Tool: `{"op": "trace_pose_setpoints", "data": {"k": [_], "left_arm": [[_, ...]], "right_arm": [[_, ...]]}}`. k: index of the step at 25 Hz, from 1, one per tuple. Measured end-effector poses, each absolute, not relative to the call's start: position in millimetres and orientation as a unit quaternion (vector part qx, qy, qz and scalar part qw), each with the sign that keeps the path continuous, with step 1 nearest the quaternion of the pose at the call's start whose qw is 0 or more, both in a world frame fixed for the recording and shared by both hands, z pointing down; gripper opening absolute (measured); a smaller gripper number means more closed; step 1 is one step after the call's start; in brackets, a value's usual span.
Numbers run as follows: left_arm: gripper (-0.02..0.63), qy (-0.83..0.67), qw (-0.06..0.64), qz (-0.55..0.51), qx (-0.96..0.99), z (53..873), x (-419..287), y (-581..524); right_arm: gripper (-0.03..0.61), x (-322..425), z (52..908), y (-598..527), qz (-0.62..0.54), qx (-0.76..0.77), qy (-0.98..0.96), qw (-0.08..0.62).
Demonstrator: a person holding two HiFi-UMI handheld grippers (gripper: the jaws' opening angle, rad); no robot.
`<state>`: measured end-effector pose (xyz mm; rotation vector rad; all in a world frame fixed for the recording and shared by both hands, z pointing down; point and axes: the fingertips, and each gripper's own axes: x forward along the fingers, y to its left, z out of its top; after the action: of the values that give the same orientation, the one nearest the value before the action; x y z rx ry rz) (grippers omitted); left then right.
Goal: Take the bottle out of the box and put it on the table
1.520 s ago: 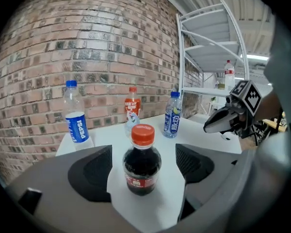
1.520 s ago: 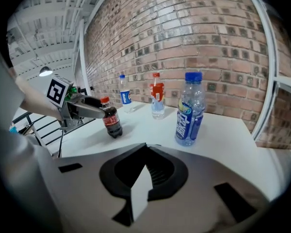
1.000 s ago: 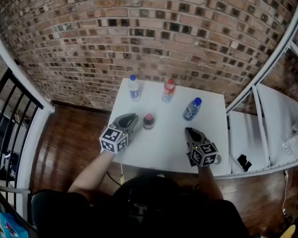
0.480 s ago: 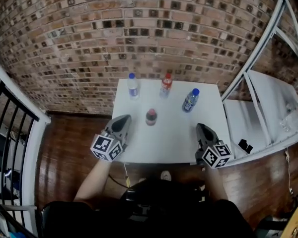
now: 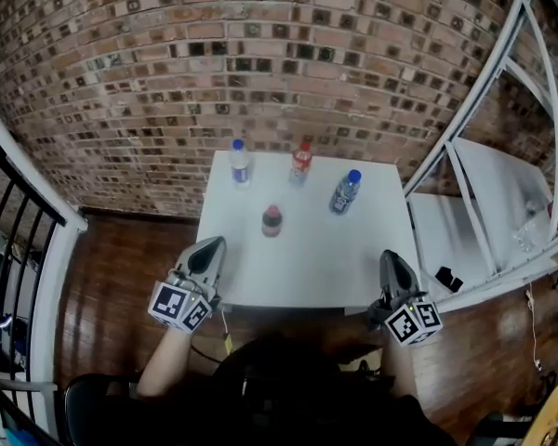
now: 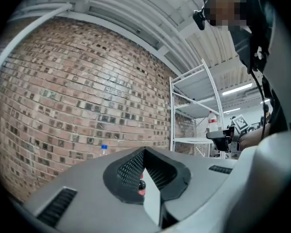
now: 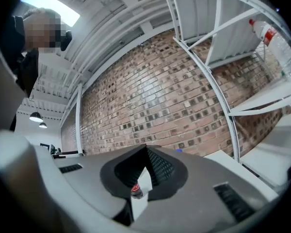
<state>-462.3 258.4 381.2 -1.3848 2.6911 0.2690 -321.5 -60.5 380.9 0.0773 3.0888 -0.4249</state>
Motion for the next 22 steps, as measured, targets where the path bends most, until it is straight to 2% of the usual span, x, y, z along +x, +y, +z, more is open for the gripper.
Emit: {"op": "trace_pose_setpoints", "data": {"k": [7, 22], "left_arm": [[0.003, 0.904, 0.058, 0.076, -0.416, 378.5, -433.1, 252.7], [0.003, 0.914, 0.044, 0.082, -0.396, 382.1, -401.5, 241.7]], "right_arm": [[0.000, -293.1, 396.2, -77.5, -0.163, 0.026, 0.986, 0.001], [0.000, -309.5, 396.4, -73.6, -0.191, 0.094, 0.977, 0.012]]}}
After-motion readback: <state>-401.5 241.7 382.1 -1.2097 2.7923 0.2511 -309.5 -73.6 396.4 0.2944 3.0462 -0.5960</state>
